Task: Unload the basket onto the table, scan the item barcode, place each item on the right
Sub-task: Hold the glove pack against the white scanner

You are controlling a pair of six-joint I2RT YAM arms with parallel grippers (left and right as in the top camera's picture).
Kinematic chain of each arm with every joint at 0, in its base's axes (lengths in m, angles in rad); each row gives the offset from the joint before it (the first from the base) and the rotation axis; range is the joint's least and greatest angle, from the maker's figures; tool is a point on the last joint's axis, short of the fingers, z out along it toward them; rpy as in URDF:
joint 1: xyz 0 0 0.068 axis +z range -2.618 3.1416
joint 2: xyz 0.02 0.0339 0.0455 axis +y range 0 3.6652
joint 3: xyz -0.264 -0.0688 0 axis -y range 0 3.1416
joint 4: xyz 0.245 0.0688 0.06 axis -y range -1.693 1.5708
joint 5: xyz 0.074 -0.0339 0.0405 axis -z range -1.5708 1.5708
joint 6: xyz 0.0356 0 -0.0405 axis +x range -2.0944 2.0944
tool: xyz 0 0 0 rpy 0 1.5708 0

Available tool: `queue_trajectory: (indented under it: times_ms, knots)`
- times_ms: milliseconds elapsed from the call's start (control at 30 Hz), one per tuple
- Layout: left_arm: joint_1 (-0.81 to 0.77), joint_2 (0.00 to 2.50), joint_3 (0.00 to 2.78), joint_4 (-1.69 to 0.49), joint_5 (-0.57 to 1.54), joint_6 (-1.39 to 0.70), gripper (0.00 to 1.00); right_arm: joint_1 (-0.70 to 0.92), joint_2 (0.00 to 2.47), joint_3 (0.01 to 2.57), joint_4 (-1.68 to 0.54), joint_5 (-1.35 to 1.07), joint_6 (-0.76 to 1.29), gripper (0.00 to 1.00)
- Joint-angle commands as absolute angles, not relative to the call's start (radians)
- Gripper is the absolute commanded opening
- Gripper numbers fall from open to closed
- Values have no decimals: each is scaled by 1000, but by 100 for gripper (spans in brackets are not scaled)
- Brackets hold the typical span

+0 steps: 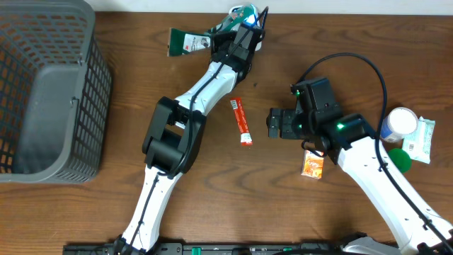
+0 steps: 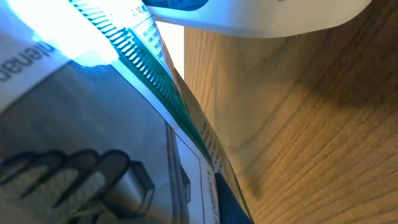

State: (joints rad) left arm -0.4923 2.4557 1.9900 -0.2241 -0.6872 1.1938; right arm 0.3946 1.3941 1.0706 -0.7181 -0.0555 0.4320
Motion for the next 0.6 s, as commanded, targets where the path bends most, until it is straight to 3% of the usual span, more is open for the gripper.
queue_trajectory:
  times_ms: [0,567]
  knots:
    - [-490,2468,1980,-231,-692,1193,7,388,1394,1074,-720,-50,425,99]
    - [-483,2347,1982,-62,-691,1238,7,388,1394,1074,-719,-50,425,99]
